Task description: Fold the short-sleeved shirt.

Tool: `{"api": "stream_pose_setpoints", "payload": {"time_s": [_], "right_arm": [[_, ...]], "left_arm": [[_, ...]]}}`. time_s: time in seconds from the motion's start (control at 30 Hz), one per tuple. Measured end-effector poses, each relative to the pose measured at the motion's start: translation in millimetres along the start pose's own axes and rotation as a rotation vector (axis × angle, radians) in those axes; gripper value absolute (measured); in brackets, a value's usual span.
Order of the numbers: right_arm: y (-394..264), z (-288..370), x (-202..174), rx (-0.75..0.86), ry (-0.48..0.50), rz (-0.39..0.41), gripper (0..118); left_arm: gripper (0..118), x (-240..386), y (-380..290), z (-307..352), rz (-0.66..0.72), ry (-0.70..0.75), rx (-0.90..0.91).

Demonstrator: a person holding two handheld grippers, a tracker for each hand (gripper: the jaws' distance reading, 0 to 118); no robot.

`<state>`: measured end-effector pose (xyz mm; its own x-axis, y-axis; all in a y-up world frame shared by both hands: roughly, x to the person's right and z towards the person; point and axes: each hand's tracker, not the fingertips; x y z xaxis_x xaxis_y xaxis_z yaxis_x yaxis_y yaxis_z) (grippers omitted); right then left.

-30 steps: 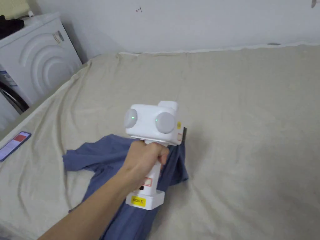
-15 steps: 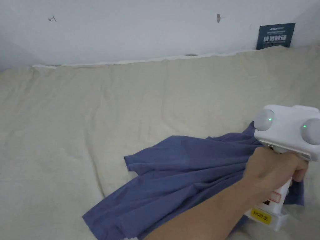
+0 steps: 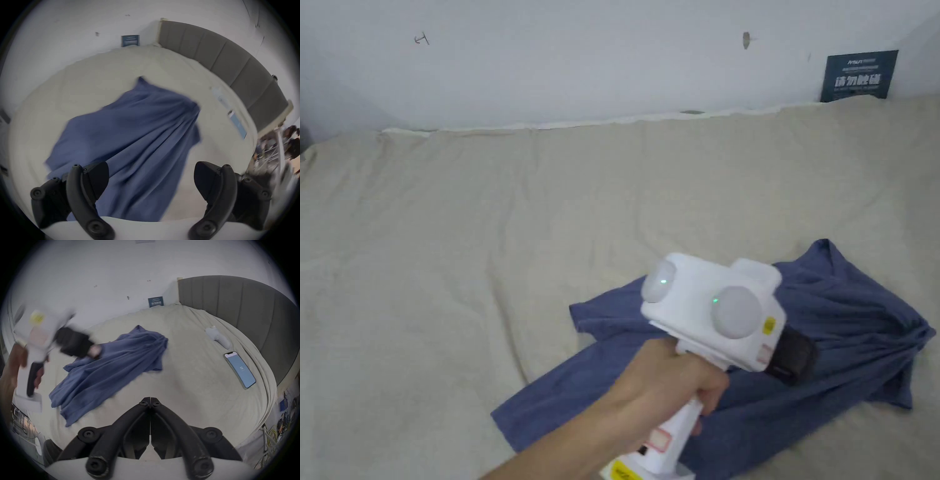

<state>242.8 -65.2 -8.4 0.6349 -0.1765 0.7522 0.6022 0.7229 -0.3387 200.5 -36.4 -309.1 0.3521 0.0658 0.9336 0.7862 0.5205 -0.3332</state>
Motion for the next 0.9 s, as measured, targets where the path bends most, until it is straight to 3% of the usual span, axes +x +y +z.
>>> {"api": "stream_pose_setpoints", "payload": {"time_s": [0.03,0.07,0.27,0.33,0.37,0.47,0.5,0.53,0.57,0.6,0.63,0.67,0.77,0.8,0.87,0.9], "right_arm": [[-1,3,-6,-0.003,0.014,-0.004,0],[-3,5,-10,-0.003,0.028,-0.003,0],[-11,4,-45,-0.019,0.076,0.044,0],[-11,0,-54,-0.033,0.089,0.049,0],[-11,0,-58,-0.041,0.101,0.049,0],[-11,-1,-71,-0.056,0.12,0.078,0],[-12,-2,-74,-0.061,0.11,0.092,0],[-13,-3,-76,-0.064,0.106,0.093,0],[-15,-4,-75,-0.071,0.113,0.091,0],[-16,-5,-73,-0.081,0.125,0.084,0],[-19,-4,-72,-0.079,0.131,0.083,0],[-22,-4,-70,-0.077,0.136,0.086,0],[-27,-7,-65,-0.095,0.122,0.094,0],[-28,-8,-63,-0.11,0.112,0.092,0],[-30,-9,-59,-0.123,0.104,0.08,0],[-31,-8,-57,-0.122,0.107,0.081,0]], "left_arm": [[65,-22,-25,15,0.014,0.045,-0.003],[0,-44,-51,32,0.04,0.071,0.002],[0,-207,-174,119,0.418,0.234,-0.068],[0,-244,-188,126,0.417,0.304,-0.106],[0,-223,-200,115,0.417,0.319,-0.102],[1,-242,-188,102,0.403,0.284,-0.096],[31,-199,-176,111,0.336,0.33,-0.032],[81,-188,-169,103,0.322,0.288,-0.046],[118,-181,-164,94,0.339,0.274,-0.052],[115,-172,-162,88,0.339,0.27,-0.03],[114,-217,-163,51,0.35,0.258,-0.048],[114,-225,-164,29,0.334,0.275,-0.091],[113,-199,-155,13,0.235,0.399,-0.127],[107,-187,-158,12,0.223,0.46,-0.132],[83,-167,-172,25,0.268,0.354,-0.065],[60,-190,-167,25,0.302,0.331,-0.063]]}}
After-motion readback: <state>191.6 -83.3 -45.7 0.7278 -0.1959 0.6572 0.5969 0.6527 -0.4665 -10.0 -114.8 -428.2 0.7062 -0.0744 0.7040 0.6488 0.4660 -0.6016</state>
